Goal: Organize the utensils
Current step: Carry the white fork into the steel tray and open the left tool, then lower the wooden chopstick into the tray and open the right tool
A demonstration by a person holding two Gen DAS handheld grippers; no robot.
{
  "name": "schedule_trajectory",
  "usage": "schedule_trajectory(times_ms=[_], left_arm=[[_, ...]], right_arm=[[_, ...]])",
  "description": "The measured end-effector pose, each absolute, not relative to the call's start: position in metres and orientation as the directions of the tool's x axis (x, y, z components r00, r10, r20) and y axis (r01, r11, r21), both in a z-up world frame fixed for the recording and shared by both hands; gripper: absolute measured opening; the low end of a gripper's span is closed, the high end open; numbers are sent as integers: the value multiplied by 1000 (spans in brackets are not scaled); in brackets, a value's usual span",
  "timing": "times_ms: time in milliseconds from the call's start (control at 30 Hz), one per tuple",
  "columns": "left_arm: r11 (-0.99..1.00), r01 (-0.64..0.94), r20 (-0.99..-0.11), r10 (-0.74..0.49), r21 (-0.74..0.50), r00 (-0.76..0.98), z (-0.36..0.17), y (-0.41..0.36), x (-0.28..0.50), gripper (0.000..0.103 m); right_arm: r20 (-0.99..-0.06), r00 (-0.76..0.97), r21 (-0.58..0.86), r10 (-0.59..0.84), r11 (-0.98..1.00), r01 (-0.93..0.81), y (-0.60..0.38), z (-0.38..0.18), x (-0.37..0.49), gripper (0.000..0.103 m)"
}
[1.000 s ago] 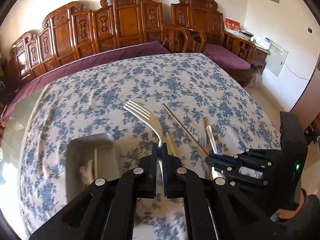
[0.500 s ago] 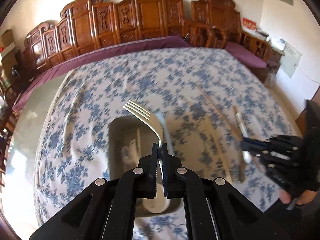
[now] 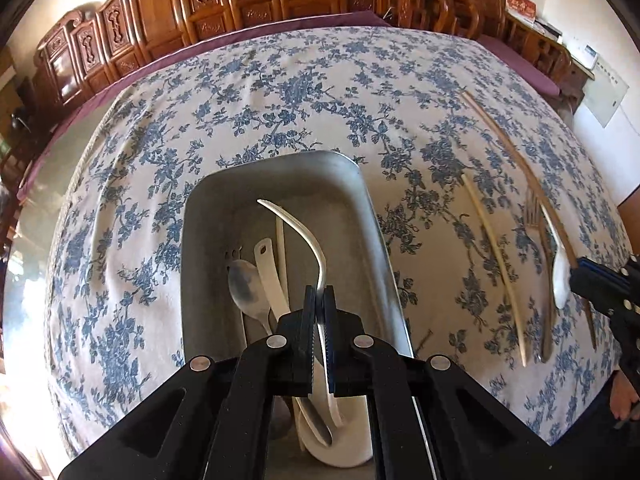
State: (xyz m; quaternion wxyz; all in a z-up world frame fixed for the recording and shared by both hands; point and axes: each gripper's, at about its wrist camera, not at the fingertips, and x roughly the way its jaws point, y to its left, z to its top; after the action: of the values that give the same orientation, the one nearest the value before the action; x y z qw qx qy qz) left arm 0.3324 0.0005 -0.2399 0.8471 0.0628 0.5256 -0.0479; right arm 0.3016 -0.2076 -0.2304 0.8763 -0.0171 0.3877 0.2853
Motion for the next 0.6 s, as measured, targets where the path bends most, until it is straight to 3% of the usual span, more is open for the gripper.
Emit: schedule_trajectory(times_ms=[333, 600], left_arm=[[991, 129, -905, -16, 43, 425, -254, 7, 335, 4], [992, 115, -861, -17, 49, 508, -229, 21, 305, 9]], right_arm=[[-689, 533, 191, 492, 832, -521, -203, -229, 301, 6], [-696, 529, 191, 486, 835, -515, -192, -228, 296, 6]])
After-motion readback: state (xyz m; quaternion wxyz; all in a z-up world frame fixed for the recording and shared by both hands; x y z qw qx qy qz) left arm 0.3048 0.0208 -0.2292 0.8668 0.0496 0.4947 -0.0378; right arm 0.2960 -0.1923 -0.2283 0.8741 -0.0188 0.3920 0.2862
